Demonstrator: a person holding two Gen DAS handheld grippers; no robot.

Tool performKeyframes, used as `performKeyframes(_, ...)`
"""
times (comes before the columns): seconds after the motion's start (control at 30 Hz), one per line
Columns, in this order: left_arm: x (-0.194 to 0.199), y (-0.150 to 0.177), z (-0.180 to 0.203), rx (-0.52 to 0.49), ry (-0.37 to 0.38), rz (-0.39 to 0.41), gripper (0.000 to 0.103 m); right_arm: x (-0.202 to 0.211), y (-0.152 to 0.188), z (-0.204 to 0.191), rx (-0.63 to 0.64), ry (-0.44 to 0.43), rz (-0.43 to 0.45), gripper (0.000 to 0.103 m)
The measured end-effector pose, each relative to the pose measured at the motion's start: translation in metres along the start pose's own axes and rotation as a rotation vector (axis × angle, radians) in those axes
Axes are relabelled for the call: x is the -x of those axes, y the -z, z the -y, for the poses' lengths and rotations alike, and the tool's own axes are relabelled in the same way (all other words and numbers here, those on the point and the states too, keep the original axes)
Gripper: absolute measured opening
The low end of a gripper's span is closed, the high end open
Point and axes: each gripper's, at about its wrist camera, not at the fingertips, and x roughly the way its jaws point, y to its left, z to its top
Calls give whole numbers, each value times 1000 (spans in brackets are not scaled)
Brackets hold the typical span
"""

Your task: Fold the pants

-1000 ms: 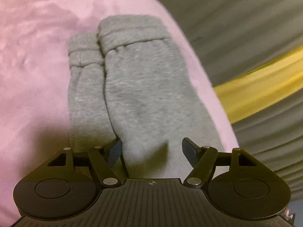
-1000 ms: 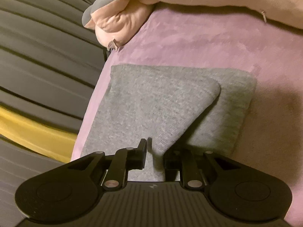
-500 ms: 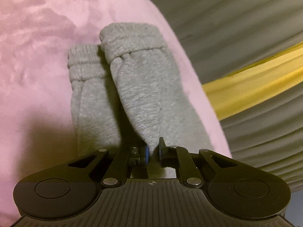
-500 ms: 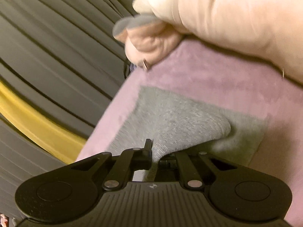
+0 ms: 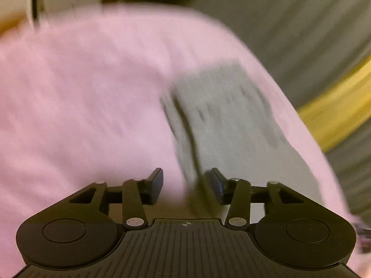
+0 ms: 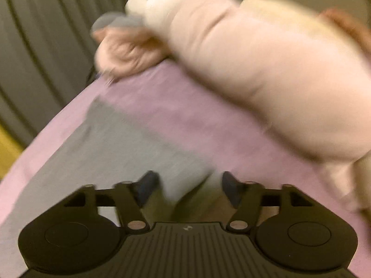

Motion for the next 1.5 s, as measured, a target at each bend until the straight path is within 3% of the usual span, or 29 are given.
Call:
performKeyframes(0.07,17,0,20,-112,-32,132,63,12,-3,-9,34,39,79,67)
performKeyframes(0.17,27,11,70,-257,70,231,83,28,3,-46,117,-29,164,75)
performKeyframes(0.2,26,17,89,-311,112,243,85,32,9,-65,164,-76,175,77)
performKeyframes(0.27,13,36,133,-414,175,230,86,36,28,-115,300,-198,168,83)
performKeyframes(0.37,-18,64,194,-505,229,138,85,41,75,-188,572,-400,124,87)
performKeyframes(0.43,-36,86,225,-575,265,139,86,46,109,-219,727,-510,127,89)
performKeyframes(0.5,-55,106,245,-721,246,183,86,43,137,-238,856,-549,99,95)
performKeyframes(0.57,-78,124,252,-874,134,202,86,34,156,-245,975,-506,54,98)
performKeyframes(0.6,-87,129,249,-924,84,201,87,29,154,-244,952,-499,31,99)
performKeyframes(0.63,-94,127,243,-938,81,201,93,24,146,-241,892,-511,2,99)
performKeyframes(0.7,-96,115,234,-864,101,194,94,11,130,-233,778,-442,-26,99)
performKeyframes(0.77,-98,100,225,-759,36,191,94,-5,114,-220,633,-418,-80,99)
performKeyframes(0.83,-104,87,215,-687,-27,173,94,-7,108,-213,560,-399,-80,99)
performKeyframes(0.93,-113,69,203,-588,-83,162,95,-8,109,-212,560,-376,-69,99)
performKeyframes(1.07,-126,49,189,-476,-212,189,94,-8,114,-210,560,-378,-54,99)
performKeyframes(1.17,-121,40,172,-395,-220,181,94,-8,115,-213,552,-381,-45,99)
performKeyframes(1.27,-120,34,167,-384,-255,211,93,-10,115,-213,547,-382,-42,99)
performKeyframes(1.5,-98,28,154,-336,-249,209,94,-12,113,-213,545,-382,-46,99)
